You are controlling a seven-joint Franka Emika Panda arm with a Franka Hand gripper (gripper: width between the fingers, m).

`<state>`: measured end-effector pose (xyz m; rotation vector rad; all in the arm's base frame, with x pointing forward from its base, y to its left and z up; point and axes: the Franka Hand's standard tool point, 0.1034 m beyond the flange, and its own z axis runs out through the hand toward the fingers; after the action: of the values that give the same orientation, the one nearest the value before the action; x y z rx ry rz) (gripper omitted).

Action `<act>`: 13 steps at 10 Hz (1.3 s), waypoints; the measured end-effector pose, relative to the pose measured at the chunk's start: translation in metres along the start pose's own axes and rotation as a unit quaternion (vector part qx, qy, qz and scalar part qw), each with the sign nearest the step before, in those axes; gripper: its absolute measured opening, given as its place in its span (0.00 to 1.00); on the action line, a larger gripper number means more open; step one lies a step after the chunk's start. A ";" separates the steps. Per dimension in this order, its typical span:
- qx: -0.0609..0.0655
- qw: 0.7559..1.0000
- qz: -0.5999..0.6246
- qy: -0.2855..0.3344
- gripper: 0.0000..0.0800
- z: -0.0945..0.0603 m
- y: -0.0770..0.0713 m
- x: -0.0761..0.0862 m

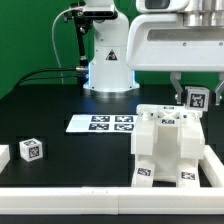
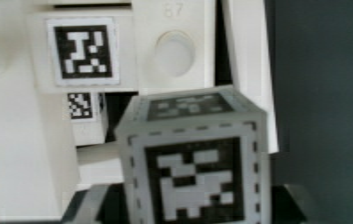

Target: Assemble chair

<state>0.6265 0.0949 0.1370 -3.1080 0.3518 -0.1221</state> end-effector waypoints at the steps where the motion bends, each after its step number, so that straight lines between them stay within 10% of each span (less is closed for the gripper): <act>1: -0.001 1.000 0.001 -0.001 0.35 0.007 0.003 -0.008; 13: 0.003 1.000 -0.003 0.014 0.35 0.010 0.002 -0.013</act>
Offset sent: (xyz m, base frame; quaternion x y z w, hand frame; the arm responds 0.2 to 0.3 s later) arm -0.0225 -0.0017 -0.0059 0.0103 -0.0191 -0.0096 0.9997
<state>0.6142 0.0962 0.1258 -3.1049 0.3410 -0.1673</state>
